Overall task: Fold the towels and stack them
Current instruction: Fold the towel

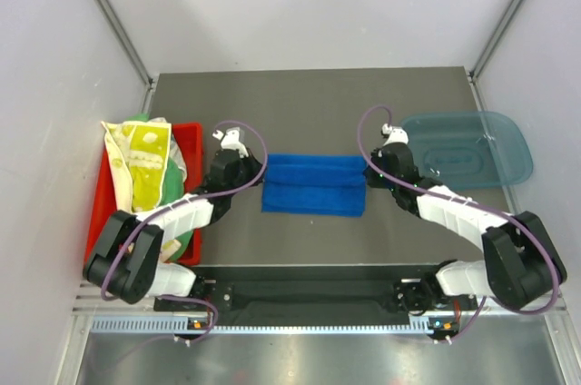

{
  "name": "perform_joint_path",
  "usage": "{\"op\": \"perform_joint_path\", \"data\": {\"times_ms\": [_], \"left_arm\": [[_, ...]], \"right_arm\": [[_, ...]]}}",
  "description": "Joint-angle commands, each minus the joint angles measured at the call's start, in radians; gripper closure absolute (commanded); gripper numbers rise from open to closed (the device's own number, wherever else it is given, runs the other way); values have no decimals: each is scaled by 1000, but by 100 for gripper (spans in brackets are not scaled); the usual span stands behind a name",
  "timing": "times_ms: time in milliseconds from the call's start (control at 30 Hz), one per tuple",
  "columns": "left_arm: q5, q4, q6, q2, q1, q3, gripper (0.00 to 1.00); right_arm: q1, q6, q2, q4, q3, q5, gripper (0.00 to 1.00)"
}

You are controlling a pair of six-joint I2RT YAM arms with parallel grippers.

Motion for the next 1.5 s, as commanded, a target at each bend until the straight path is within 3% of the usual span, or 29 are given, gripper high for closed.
{"op": "perform_joint_path", "data": {"times_ms": [0, 633, 733, 867, 1033, 1233, 1467], "left_arm": [[-70, 20, -12, -65, -27, -38, 100], [-124, 12, -55, -145, -71, -186, 100], [-107, 16, -61, -142, -73, -198, 99], [-82, -13, -64, -169, -78, -193, 71], [-84, -161, -61, -261, -88, -140, 58], [-113, -304, -55, -320, -91, -49, 59], [-105, -312, -102, -161, -148, 28, 71]], "right_arm": [[31, 21, -69, 33, -34, 44, 100], [97, 78, -195, 38, -200, 61, 100], [106, 93, -195, 41, -212, 58, 90], [109, 95, -238, -8, -203, 61, 69], [110, 95, -316, -152, -142, 114, 55], [124, 106, -343, -215, -88, 127, 55], [178, 150, -229, -177, -72, 110, 57]]}}
